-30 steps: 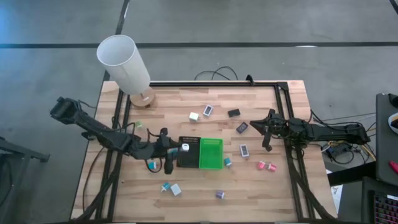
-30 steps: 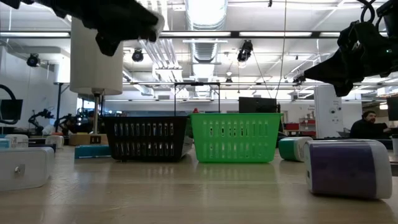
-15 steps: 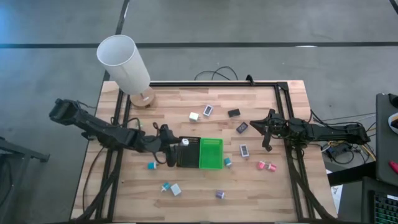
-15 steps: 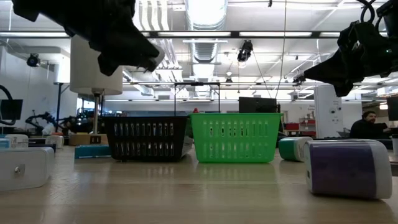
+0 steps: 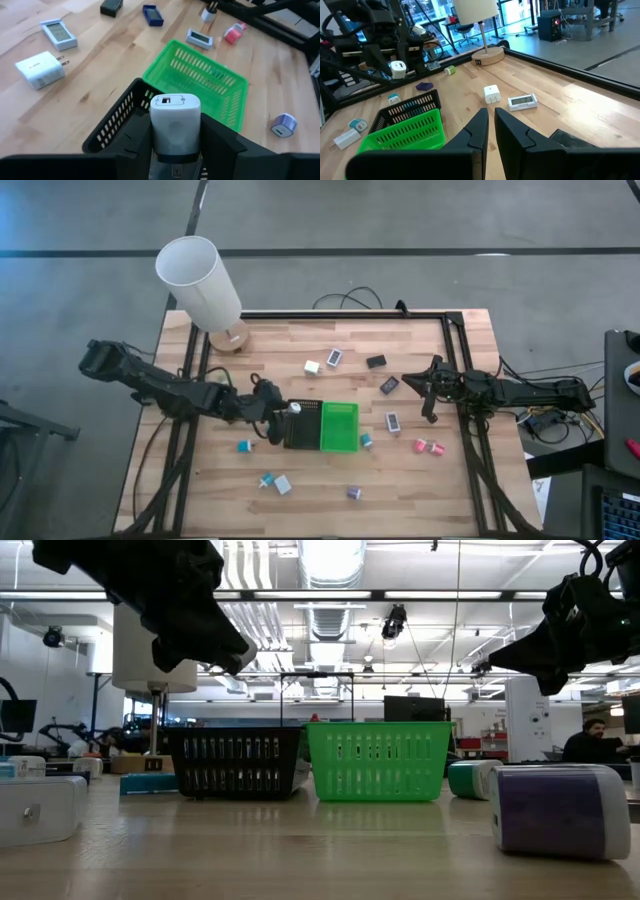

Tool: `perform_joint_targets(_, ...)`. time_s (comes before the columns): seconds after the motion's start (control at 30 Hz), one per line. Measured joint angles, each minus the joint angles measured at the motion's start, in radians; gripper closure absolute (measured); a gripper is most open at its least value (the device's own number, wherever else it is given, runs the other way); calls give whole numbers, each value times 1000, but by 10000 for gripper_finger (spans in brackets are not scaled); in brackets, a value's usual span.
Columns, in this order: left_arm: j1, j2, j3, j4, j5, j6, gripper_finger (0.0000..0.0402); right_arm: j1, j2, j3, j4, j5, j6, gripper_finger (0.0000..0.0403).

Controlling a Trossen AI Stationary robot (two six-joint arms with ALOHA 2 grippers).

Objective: Pick & Place Office items
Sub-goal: Put the black white charger adapter into the black bin

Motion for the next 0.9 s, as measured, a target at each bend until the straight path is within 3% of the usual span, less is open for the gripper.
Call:
perform_joint_targets(0.4,43,178,169,-161,115,60,270,0,2,0,-4,0,0,369)
perform_joint_targets(0.9,146,307,271,-308,270,121,270,0,11,0,-8,0,0,369)
